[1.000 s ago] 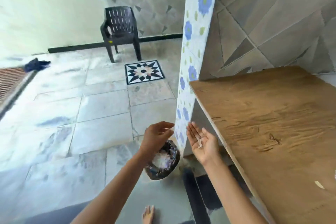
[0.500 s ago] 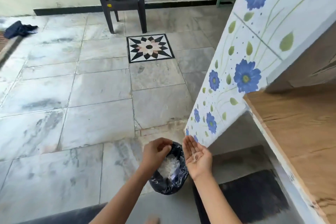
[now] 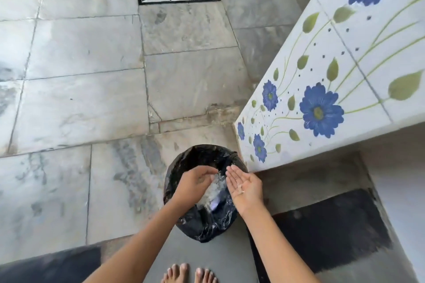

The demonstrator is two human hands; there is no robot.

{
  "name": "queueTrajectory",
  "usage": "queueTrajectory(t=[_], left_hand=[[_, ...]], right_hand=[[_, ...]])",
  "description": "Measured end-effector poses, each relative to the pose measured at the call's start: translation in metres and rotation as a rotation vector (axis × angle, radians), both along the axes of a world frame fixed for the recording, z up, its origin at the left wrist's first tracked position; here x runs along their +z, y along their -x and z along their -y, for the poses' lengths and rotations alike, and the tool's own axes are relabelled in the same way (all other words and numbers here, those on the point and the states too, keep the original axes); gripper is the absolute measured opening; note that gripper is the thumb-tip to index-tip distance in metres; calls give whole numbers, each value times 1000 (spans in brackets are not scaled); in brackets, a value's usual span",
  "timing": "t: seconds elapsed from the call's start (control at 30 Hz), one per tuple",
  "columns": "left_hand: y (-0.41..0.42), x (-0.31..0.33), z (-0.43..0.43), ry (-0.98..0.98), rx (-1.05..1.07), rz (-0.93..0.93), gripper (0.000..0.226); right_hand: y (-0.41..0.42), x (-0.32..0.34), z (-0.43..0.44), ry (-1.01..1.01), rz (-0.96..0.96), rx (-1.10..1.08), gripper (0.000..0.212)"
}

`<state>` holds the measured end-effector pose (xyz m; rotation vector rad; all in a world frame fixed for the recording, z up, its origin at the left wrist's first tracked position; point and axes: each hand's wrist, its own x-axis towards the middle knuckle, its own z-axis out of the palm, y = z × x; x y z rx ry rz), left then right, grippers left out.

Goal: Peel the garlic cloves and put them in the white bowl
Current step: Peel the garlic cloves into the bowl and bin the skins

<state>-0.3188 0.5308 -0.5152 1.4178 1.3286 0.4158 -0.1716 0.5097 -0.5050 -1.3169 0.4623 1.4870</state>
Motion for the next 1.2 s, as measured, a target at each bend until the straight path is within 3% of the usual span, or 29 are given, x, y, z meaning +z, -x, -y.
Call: queueTrajectory(t=[0.23,0.33,0.4,0.5,0.53,0.57,0.63,0.7,0.77,0.8,0.87,0.93,0.97,1.03,1.07,1.13,1.2], left_hand=[[-24,-35,29,-119,117,106,32],[-33,-37,46,-236,-70,179,46],[-29,-63,50,-156,-184,49,54],[-14,-84,37,78,82,-392,56],[-17,-77,34,18,189,-349,57],[-23,-62,30,-84,232,-193,56],[-37,-43,36,-212,45,28,52],[-40,-51,49,-146,-145,-23,52],[-33,-70,44,134,41,-248,50],[-31,-68,40,149,151,-267,49],[-37,-48,37,-101,156,-66,49],[-42,-44,48,-236,-82,19,50],[-39,-50,53,-177,-164,-29,49],[-27,-69,52,137,-2,-238,49],[-21,-72,47,186,101,-291,49],[-23,-58,44,-62,150,-162,51],[-30,-51,52,-239,-93,-69,55]], right_hand=[[11,-39,-7,75,-79,171,72],[13,-39,-9,83,-117,222,73],[15,-37,-8,97,-96,249,76],[12,-34,-1,125,-54,340,73],[10,-32,0,119,-42,361,72],[8,-32,0,118,-21,377,71],[7,-29,-2,134,-12,393,68],[10,-21,-1,170,-31,398,68],[10,-17,2,166,-37,418,71],[9,-17,3,154,-33,398,71],[5,-14,3,132,-34,361,71],[4,-9,2,111,-79,354,74],[4,-5,3,122,-76,371,76],[4,1,6,117,-56,389,78],[2,1,8,104,-51,366,78],[-3,0,9,115,-28,346,79],[-3,-5,11,113,-39,336,81]])
